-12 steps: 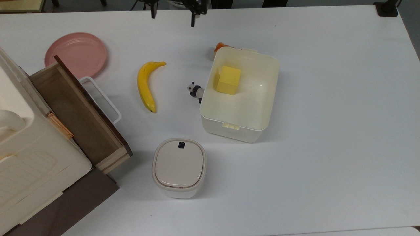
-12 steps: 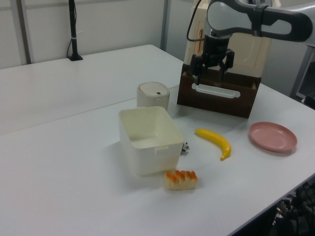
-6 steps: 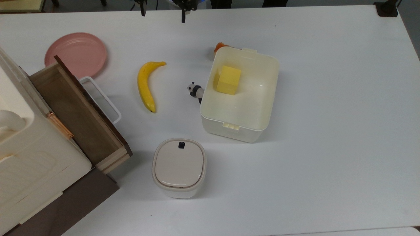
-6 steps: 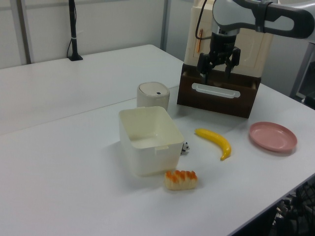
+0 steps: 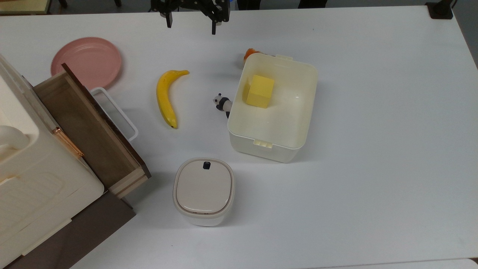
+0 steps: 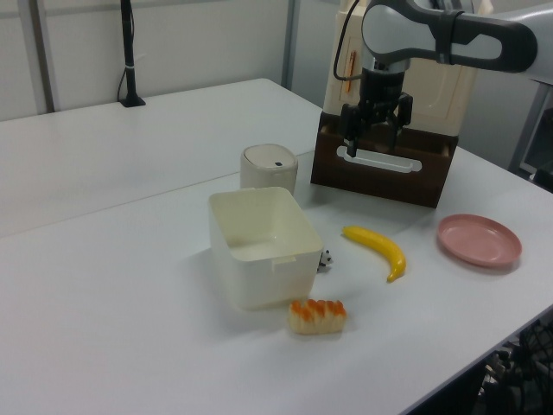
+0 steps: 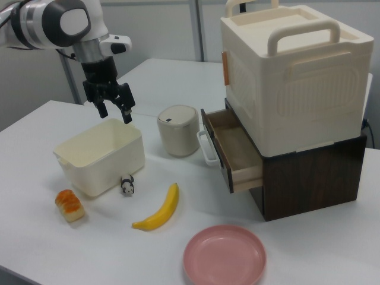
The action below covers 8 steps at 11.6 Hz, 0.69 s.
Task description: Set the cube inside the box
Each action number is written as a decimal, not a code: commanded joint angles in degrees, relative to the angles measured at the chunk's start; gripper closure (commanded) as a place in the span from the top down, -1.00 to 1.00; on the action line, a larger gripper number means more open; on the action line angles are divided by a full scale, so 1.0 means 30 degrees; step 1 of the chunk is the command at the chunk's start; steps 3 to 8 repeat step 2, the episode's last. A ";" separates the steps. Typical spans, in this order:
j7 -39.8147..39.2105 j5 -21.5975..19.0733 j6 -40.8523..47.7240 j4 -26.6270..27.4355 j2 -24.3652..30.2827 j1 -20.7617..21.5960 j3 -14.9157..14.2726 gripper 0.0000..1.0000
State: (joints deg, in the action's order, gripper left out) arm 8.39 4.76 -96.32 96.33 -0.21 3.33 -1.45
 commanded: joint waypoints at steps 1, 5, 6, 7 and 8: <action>-0.0335 -0.0356 0.0465 -0.0410 0.0013 0.0208 -0.0190 1.00; -0.0364 -0.0356 0.0465 -0.0439 0.0042 0.0208 -0.0248 1.00; -0.0364 -0.0356 0.0465 -0.0439 0.0042 0.0208 -0.0248 1.00; -0.0364 -0.0356 0.0465 -0.0439 0.0042 0.0208 -0.0248 1.00; -0.0364 -0.0356 0.0465 -0.0439 0.0042 0.0208 -0.0248 1.00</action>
